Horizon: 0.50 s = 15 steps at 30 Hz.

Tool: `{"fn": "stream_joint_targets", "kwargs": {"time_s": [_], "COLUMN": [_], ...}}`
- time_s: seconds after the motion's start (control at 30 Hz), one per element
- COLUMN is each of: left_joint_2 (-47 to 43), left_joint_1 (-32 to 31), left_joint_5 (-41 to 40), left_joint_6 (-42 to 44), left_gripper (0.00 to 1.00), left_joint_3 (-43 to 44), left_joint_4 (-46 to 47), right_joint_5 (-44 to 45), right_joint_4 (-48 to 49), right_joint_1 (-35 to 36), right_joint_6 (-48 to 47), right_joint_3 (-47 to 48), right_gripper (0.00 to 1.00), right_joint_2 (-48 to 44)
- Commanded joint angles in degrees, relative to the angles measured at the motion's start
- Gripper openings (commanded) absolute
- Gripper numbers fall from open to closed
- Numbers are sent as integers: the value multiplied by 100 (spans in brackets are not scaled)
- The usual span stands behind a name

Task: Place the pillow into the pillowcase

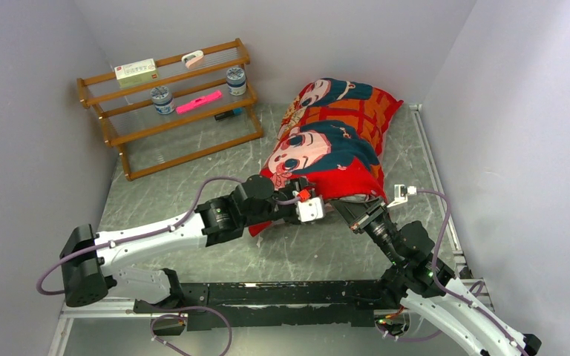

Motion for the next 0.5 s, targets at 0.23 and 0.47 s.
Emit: {"fn": "stream_joint_targets", "kwargs": {"time_s": [0.23,0.47], "left_joint_2": [165,-166], "left_joint_1": [-260,-594], "left_joint_5": [-336,-382], "left_joint_6": [49,120], "left_gripper": [42,5], "left_joint_3": [198,237], "left_joint_4": [394,-304], "right_joint_5": [107,220], "right_joint_4": [674,742], "right_joint_1": [16,16], "right_joint_6": [49,154], "right_joint_3": [377,304], "right_gripper": [0,0], "right_joint_2": [-161,-201]}}
